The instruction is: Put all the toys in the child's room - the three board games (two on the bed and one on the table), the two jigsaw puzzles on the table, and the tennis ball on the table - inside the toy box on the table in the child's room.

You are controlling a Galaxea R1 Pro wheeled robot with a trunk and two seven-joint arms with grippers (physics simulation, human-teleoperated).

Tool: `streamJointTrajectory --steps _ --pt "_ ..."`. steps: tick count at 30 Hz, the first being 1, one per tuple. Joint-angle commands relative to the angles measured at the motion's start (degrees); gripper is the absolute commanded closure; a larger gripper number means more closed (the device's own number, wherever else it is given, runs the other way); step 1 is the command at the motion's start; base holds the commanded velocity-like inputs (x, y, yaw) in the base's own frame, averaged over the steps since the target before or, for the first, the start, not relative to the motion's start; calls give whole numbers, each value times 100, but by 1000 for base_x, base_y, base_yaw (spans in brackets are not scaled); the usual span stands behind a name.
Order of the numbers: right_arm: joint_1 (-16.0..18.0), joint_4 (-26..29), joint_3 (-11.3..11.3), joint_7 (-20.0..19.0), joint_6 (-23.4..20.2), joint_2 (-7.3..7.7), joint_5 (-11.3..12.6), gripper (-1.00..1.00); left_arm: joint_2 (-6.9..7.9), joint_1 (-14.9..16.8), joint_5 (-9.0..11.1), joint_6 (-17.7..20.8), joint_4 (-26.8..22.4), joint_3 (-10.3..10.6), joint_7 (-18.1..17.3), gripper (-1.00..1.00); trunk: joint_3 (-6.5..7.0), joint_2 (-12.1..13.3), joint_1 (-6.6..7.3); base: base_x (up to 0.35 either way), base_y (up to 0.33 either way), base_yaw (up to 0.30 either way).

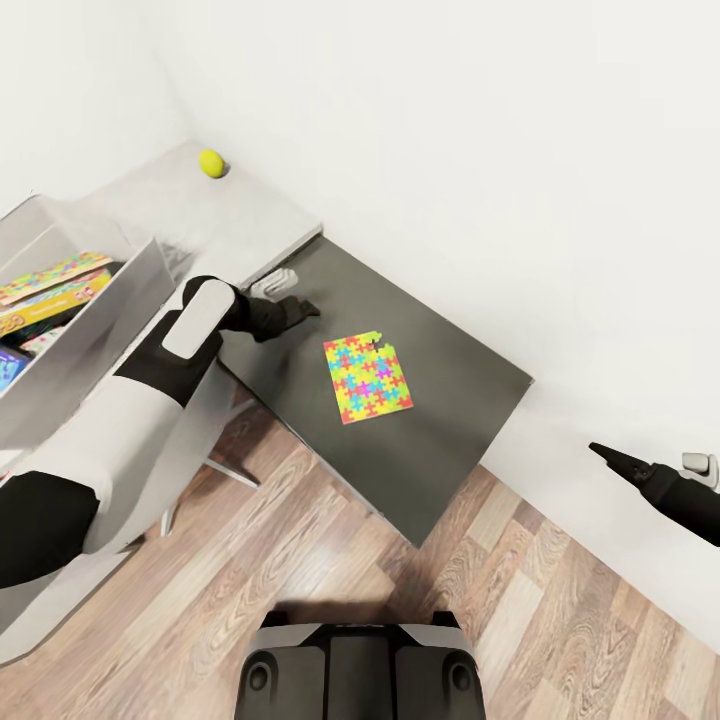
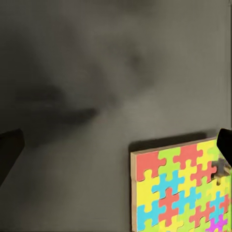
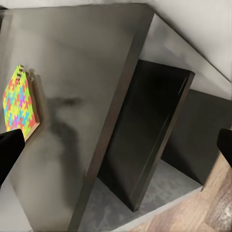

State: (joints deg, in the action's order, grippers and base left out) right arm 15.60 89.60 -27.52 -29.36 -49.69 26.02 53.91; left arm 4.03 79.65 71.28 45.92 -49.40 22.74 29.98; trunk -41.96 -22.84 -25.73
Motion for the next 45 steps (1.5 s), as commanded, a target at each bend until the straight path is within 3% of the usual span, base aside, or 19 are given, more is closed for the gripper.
streamJointTrajectory --steps 1,17,35,45 --pt "4 1 -8 -17 -35 0 -3 -100 7 5 60 -6 -7 22 54 -100 -7 -8 -6 243 0 0" --pt "4 13 -7 -24 -40 0 -3 -100 -35 -3 69 31 -32 49 42 -100 -7 -8 -6 240 0 -35" --pt "4 21 -7 -59 -40 0 -3 -100 -34 -3 61 41 -35 55 66 -100 -7 -8 -6 31 6 -89" --pt "4 22 -7 -61 -40 0 -3 -100 -24 -4 59 47 -32 59 69 -100 -7 -8 -6 3 157 -9"
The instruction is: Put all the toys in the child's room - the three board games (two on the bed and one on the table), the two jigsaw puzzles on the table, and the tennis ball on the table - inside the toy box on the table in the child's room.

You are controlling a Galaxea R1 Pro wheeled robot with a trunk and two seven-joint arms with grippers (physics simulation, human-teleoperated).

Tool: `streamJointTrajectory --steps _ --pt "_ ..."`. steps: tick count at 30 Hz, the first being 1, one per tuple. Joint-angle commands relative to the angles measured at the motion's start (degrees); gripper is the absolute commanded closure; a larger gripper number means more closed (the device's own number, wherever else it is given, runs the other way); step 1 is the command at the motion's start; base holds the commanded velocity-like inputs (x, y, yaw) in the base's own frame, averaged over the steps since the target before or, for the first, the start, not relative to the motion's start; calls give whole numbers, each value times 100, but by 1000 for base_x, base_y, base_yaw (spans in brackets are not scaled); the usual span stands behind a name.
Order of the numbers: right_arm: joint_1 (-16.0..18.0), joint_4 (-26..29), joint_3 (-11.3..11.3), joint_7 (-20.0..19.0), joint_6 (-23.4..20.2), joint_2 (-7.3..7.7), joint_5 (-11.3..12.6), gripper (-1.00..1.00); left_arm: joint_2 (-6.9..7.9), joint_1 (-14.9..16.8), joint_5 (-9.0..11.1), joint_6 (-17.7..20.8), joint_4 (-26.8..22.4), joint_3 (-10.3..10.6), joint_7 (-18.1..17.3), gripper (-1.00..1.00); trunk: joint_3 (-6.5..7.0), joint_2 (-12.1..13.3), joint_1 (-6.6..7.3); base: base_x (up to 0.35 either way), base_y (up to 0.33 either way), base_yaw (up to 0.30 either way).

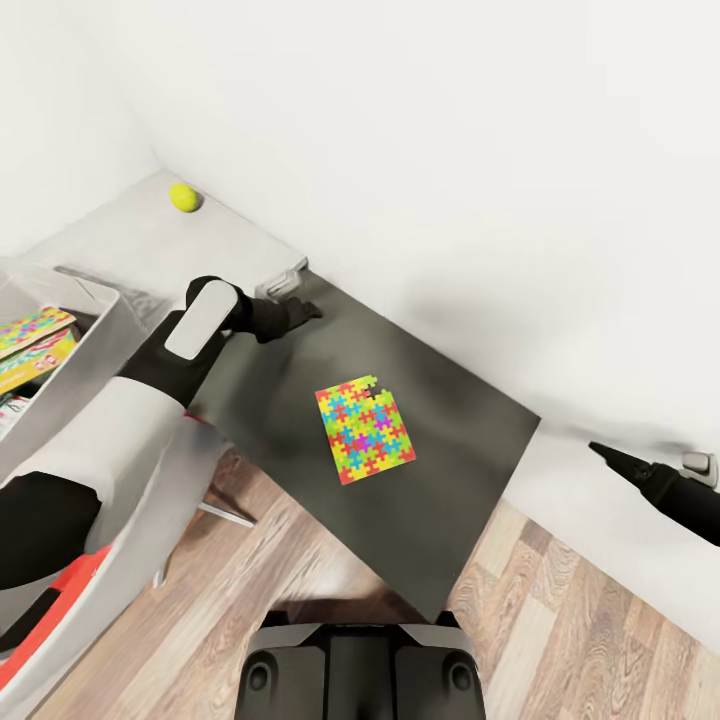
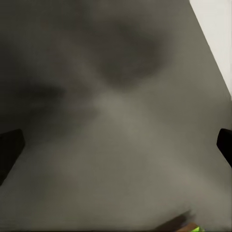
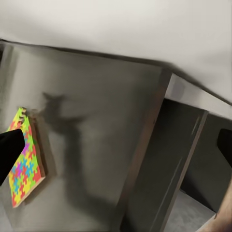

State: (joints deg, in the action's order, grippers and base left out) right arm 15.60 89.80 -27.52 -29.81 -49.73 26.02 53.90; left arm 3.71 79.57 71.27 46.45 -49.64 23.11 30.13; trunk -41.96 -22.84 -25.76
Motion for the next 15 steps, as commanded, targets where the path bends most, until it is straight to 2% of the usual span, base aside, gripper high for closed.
streamJointTrajectory --steps 1,15 --pt "5 2 -8 -16 -37 0 -2 -100 9 1 60 -6 -6 23 54 -100 -7 -9 -3 1 126 -3" --pt "5 1 -8 -16 -37 0 -2 -100 15 -10 55 -5 -4 26 54 -100 -7 -9 -3 0 50 -1"
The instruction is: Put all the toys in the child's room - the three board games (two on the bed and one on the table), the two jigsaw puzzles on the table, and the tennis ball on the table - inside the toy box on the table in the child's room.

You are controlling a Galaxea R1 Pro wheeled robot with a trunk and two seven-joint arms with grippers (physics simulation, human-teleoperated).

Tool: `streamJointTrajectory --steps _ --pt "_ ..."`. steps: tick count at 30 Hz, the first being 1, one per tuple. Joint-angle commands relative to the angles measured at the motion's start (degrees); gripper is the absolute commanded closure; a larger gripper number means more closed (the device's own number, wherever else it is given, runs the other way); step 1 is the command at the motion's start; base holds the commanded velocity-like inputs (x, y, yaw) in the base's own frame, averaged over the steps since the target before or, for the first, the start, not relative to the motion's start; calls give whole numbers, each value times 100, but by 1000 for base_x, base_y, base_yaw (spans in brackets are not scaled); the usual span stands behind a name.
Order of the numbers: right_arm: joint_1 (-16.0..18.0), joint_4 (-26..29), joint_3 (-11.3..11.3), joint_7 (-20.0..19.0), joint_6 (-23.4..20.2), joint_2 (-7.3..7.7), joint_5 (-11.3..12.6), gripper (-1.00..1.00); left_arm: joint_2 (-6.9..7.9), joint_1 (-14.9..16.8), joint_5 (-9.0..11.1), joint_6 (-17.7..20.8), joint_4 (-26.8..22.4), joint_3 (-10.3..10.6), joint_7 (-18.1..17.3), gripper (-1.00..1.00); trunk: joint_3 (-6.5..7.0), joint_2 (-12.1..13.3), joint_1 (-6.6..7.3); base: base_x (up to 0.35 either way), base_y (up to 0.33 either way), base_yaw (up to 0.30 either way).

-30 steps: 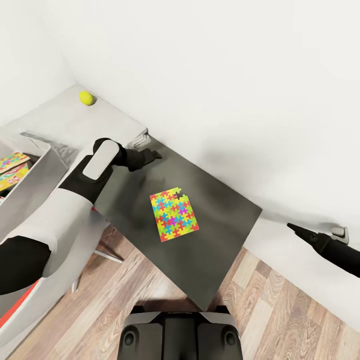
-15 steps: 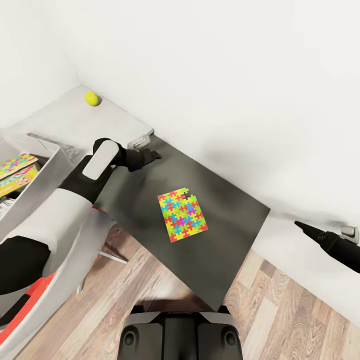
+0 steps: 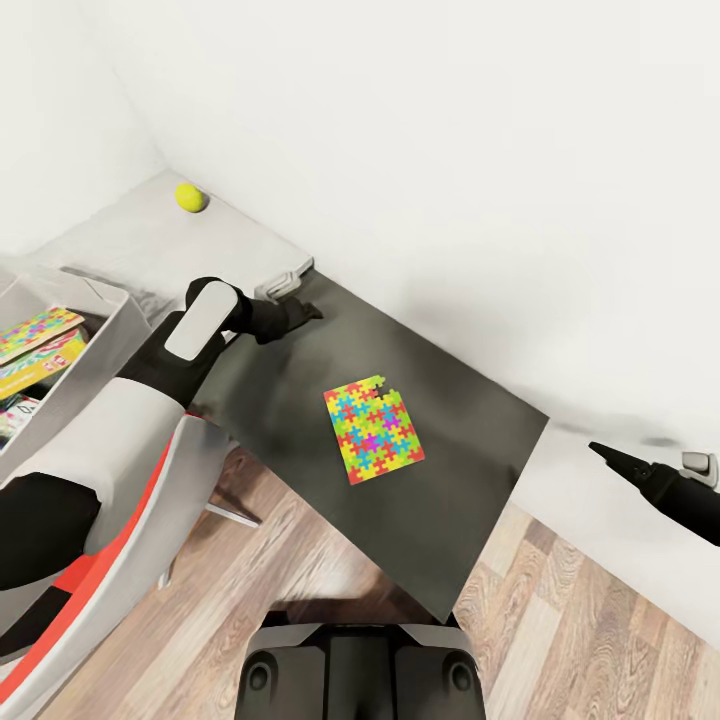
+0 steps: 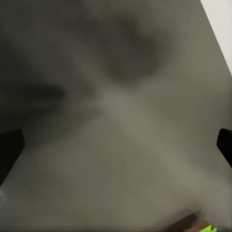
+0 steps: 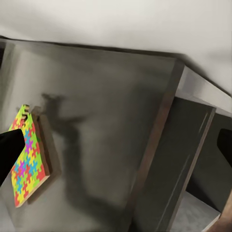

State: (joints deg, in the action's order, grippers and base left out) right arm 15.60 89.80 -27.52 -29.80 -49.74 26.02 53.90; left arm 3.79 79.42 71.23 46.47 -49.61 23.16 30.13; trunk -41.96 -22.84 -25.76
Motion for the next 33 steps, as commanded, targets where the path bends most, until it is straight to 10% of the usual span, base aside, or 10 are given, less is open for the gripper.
streamJointTrajectory --steps 1,33 --pt "4 1 -8 -17 -36 0 -2 -100 7 5 60 -6 -6 22 54 -100 -7 -9 -3 0 13 0" --pt "4 1 -2 -17 -36 -1 3 -100 8 -79 61 -14 52 157 26 -100 -7 -9 -3 0 73 -78"
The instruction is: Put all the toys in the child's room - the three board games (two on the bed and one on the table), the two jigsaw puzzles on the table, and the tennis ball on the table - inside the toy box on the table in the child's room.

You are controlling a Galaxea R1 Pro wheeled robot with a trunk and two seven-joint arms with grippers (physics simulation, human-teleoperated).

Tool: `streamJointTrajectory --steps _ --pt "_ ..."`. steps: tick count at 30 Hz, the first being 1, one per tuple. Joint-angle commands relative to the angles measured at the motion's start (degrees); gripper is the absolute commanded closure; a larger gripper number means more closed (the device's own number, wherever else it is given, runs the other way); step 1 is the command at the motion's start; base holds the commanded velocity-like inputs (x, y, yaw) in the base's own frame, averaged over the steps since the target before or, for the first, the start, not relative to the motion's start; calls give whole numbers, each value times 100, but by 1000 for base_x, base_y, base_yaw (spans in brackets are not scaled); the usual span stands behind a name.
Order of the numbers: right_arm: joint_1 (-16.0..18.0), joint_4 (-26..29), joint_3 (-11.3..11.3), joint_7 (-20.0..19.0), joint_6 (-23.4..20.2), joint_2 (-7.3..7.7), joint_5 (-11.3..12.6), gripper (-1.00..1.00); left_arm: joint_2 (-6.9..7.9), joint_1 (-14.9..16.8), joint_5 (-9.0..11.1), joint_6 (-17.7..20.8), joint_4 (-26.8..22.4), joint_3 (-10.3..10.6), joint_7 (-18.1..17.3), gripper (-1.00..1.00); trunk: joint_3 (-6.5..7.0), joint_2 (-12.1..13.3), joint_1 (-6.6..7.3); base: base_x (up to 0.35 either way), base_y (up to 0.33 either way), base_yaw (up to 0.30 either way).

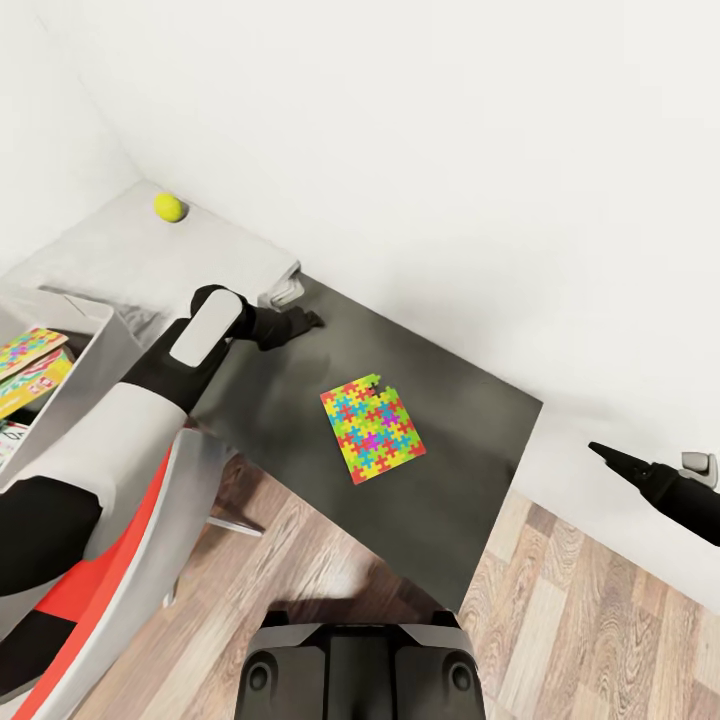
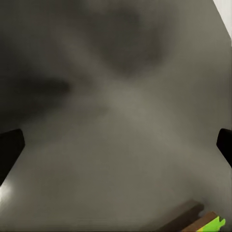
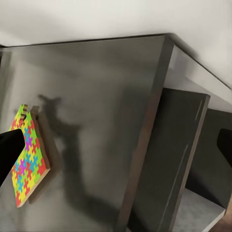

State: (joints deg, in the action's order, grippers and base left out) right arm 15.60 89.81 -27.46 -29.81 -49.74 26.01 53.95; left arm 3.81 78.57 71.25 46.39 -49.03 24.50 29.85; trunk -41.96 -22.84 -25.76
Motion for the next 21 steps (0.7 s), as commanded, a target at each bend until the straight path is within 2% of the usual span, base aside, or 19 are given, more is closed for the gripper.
streamJointTrajectory --steps 1,21 --pt "4 1 -7 -17 -36 0 -3 -100 1 -3 59 -8 7 42 51 -100 -7 -9 -3 0 6 -9" --pt "4 2 -7 -17 -36 1 -3 -100 -107 -72 52 -78 545 319 -3 -100 -7 -9 -3 0 2 -3"
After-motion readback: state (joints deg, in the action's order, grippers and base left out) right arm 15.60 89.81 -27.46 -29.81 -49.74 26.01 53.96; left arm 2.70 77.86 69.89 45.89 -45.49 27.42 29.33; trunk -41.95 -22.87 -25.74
